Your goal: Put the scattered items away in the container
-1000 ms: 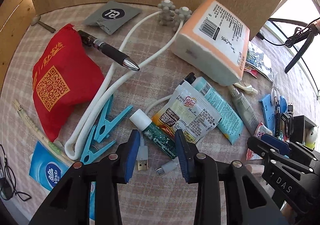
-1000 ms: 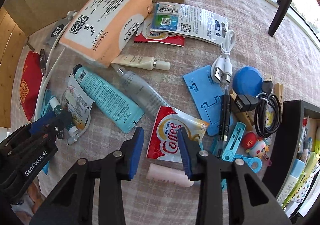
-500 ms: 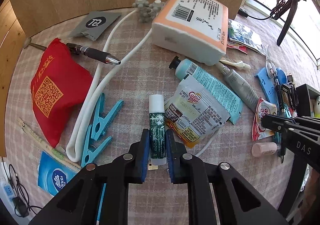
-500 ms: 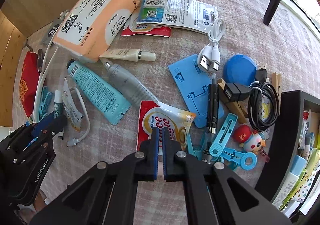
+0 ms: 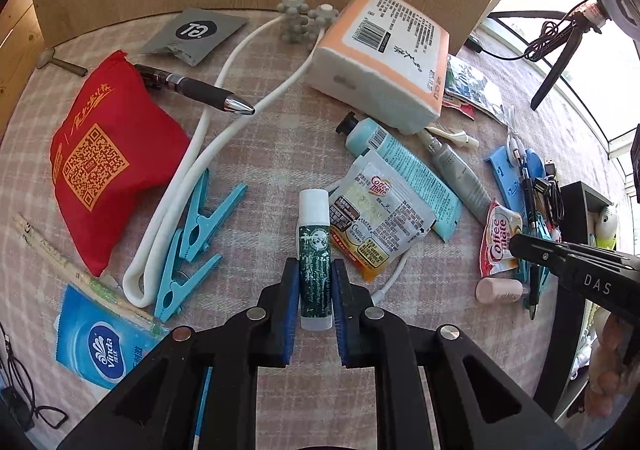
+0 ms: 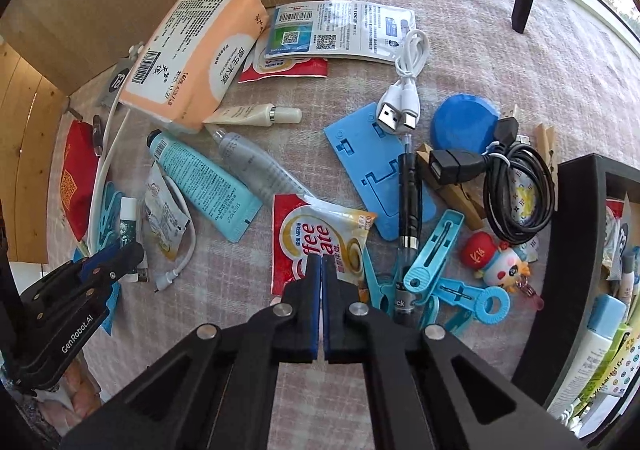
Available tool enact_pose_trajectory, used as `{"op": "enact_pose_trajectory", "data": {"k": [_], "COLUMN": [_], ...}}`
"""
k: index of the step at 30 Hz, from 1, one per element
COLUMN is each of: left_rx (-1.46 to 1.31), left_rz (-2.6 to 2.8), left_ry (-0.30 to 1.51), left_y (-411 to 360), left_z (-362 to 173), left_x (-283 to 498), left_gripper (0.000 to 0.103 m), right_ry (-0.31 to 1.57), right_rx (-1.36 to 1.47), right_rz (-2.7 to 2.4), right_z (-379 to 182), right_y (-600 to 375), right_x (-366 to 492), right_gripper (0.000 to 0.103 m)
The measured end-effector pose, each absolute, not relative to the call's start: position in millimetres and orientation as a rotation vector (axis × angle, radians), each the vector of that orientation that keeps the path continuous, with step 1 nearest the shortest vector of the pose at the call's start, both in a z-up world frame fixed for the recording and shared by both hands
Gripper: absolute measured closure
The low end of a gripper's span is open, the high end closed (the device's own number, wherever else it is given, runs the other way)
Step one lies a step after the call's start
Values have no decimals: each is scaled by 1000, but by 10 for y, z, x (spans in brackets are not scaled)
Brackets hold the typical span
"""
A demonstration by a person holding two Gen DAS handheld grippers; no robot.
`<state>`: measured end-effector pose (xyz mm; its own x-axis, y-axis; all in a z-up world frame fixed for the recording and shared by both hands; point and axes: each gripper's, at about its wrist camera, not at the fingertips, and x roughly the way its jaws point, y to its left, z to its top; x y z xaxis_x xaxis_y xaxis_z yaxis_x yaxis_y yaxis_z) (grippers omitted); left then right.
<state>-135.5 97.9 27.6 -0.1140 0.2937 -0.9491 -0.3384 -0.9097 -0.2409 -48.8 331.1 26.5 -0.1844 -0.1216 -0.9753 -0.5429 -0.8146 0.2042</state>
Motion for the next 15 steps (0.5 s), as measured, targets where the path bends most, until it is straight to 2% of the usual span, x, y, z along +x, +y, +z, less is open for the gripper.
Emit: {"op": "enact_pose_trajectory", "data": {"k": [12,14,15], "left_rx": [-1716,-1721,-1722], "left_rz": [2094,2092,2091], "left_ry": [12,10,11], "left_y": [997,1037,1052], "left_z": [445,370,352], "left_x": [-1534,-1524,-1526], "left_gripper": [89,89,89], "right_ry": [782,748,729], "right_rx": [-1808,-1826,-1828], "right_rz": [2140,2126,2126], "right_z": [446,430,426], "right_y": [3363,3328,3318], "right_x": [-396,-437,-453], "right_gripper": [100,84,71]}}
